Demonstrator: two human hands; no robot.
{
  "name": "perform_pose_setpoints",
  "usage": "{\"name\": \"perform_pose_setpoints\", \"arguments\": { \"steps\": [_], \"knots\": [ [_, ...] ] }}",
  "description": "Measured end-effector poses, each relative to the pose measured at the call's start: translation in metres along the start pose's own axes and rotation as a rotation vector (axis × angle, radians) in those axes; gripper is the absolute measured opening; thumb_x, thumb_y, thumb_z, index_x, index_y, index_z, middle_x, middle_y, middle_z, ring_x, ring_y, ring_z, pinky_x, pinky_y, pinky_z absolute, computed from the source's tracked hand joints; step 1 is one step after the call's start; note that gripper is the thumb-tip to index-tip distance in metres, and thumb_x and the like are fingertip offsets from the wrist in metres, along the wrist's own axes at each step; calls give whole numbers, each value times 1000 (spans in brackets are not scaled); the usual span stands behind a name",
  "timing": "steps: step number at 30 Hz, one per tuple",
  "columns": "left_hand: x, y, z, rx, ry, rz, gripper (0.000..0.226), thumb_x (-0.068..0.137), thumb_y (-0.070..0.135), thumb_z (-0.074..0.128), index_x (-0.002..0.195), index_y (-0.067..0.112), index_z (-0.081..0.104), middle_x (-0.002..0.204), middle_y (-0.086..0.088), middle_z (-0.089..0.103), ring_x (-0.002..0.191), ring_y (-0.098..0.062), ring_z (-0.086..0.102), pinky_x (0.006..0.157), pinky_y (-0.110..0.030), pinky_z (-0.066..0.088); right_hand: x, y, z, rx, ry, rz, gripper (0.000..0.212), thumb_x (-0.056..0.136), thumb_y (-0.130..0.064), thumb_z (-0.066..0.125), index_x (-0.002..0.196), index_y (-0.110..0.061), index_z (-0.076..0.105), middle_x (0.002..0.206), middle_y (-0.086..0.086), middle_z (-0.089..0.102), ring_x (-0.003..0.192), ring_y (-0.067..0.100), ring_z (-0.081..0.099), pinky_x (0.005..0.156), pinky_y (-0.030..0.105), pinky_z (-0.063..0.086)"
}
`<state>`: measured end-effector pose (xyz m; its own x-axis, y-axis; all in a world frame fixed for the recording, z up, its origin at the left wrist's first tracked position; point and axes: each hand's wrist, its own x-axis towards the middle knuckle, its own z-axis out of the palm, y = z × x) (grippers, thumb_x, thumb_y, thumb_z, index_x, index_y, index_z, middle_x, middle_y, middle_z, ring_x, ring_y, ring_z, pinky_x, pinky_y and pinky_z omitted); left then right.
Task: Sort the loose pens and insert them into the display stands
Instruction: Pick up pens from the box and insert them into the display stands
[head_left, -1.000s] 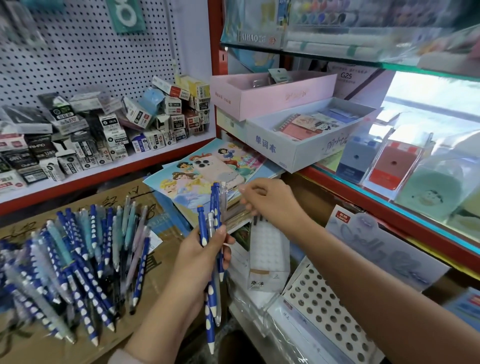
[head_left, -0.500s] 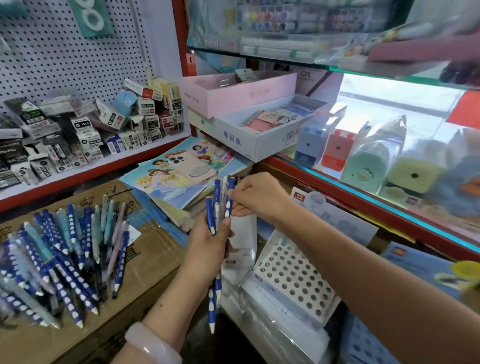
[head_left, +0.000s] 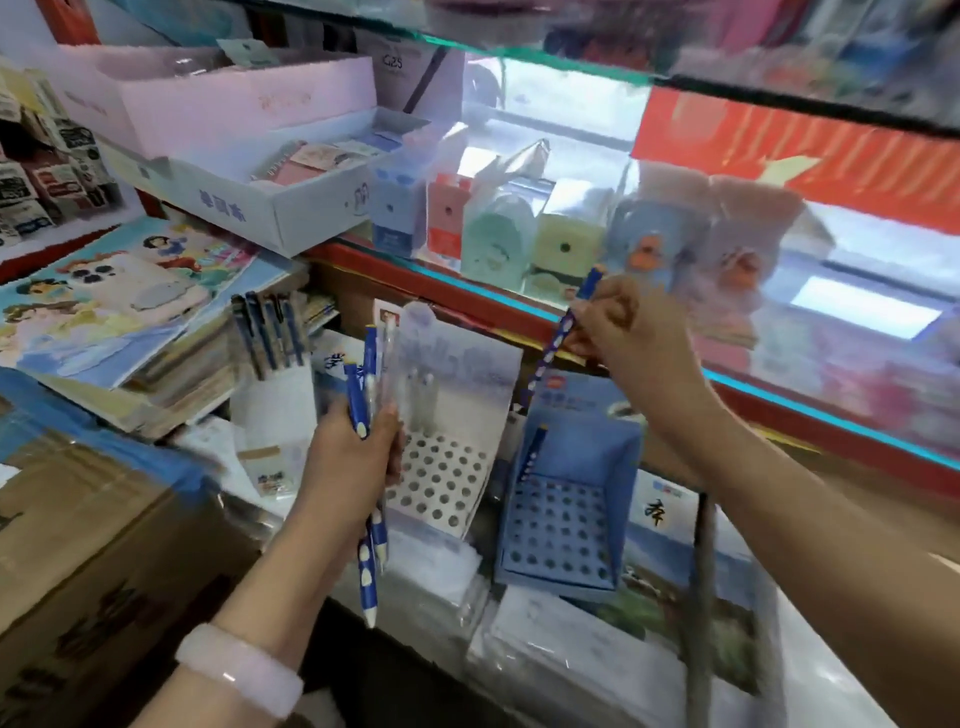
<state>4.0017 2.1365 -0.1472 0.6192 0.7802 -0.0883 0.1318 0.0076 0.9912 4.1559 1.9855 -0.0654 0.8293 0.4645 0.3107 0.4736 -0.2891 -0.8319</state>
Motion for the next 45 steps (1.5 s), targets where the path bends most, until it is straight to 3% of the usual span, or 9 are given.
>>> {"name": "perform_pose_setpoints", "arguments": {
  "steps": [2, 5, 8, 23, 28, 32, 37, 40, 45],
  "knots": [
    [-1, 0, 2, -6, -9, -14, 18, 96, 19, 47, 79, 15, 50, 63, -4, 55, 50, -14, 46, 50, -27, 40, -19, 29, -9, -178, -51, -15, 14, 91, -13, 57, 78, -8, 52, 65, 11, 62, 72, 34, 64, 74, 53, 53],
    [-1, -2, 5, -2, -26, -27, 16, 96, 20, 47, 82, 15, 50, 64, -3, 56, 50, -13, 48, 52, -26, 42, -43, 61, -3, -299, -141, 55, 8, 93, -18, 55, 87, -15, 50, 81, 6, 66, 80, 27, 64, 71, 42, 53],
    [-1, -3, 8, 9, -35, -34, 16, 96, 20, 47, 82, 13, 51, 64, -3, 55, 52, -14, 48, 53, -28, 42, -54, 80, 13, -345, -146, 87, 10, 95, -20, 53, 89, -15, 46, 89, 14, 66, 82, 28, 63, 71, 46, 51],
    [-8, 2, 13, -108, -79, -91, 12, 96, 16, 47, 88, 16, 55, 65, -3, 56, 52, -11, 48, 51, -24, 43, -61, 110, 48, -455, -210, 98, 15, 95, -18, 52, 86, -15, 40, 79, 7, 56, 73, 25, 56, 62, 31, 42],
    [-13, 6, 9, -156, -117, -115, 11, 96, 15, 48, 89, 11, 56, 62, -1, 57, 52, -11, 48, 50, -23, 42, -61, 101, 40, -460, -149, 135, 15, 91, -24, 59, 93, -9, 55, 83, 2, 62, 79, 21, 62, 66, 28, 47],
    [-16, 8, 9, -154, -143, -117, 13, 95, 15, 49, 88, 8, 57, 61, 0, 58, 50, -10, 49, 51, -24, 44, -58, 61, 41, -318, -11, 81, 12, 89, -30, 60, 85, -20, 54, 71, -12, 57, 64, 4, 54, 56, 15, 41],
    [-20, 11, 10, -129, -199, -118, 13, 95, 14, 49, 88, 7, 58, 55, 4, 59, 48, -10, 49, 50, -25, 42, -41, 4, 74, 220, -378, 260, 12, 93, -28, 54, 86, -23, 62, 76, -7, 63, 67, 6, 60, 63, 18, 54],
    [-22, 13, 5, -151, -223, -119, 12, 95, 13, 49, 94, 8, 60, 58, 1, 60, 50, -12, 49, 48, -25, 42, -30, -11, 88, 392, -395, 348, 17, 93, -27, 55, 84, -13, 62, 74, 0, 58, 64, 7, 54, 58, 15, 49],
    [-21, 14, -1, -207, -218, -129, 11, 95, 12, 49, 95, 6, 58, 63, -5, 60, 50, -13, 52, 47, -23, 45, -16, -17, 98, 378, -404, 362, 15, 93, -20, 56, 84, -9, 63, 72, 1, 62, 62, 5, 58, 59, 13, 52]
  ]
}}
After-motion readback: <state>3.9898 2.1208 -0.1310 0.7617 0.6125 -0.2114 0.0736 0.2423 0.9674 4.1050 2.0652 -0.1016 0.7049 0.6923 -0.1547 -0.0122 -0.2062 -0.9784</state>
